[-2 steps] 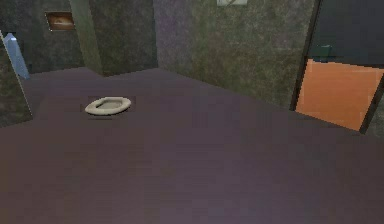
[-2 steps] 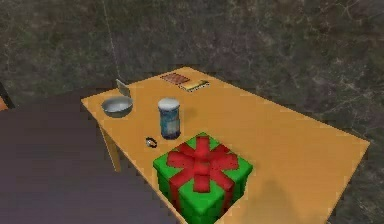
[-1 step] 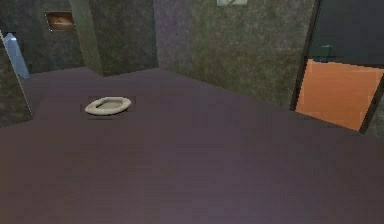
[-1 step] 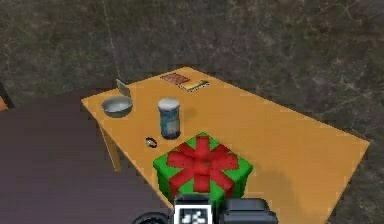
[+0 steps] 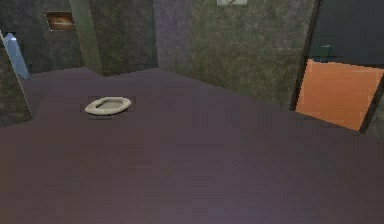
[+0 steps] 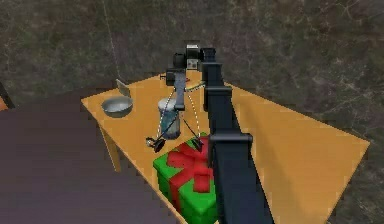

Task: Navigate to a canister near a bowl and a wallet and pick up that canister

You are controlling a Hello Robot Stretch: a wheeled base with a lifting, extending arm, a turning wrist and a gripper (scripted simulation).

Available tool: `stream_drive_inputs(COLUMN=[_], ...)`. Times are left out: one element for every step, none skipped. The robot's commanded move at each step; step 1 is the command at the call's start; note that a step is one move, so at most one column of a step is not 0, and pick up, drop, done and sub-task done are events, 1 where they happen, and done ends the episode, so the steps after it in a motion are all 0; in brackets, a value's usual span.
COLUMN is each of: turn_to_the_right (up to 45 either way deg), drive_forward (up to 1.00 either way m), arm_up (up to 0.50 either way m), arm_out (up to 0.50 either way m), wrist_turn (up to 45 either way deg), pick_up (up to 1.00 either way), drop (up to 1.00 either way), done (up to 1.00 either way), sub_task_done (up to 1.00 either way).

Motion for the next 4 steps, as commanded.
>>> stream_drive_inputs(turn_to_the_right=[0.0,0.0,0.0,0.0], drive_forward=[0.00,0.00,0.00,0.00], arm_up=[0.00,0.00,0.00,0.00], arm_out=[0.00,0.00,0.00,0.00], wrist_turn=[45.0,45.0,45.0,21.0], pick_up=[0.00,0.00,0.00,0.00], drop=[0.00,0.00,0.00,0.00], done=[0.00,0.00,0.00,0.00], sub_task_done=[0.00,0.00,0.00,0.00])
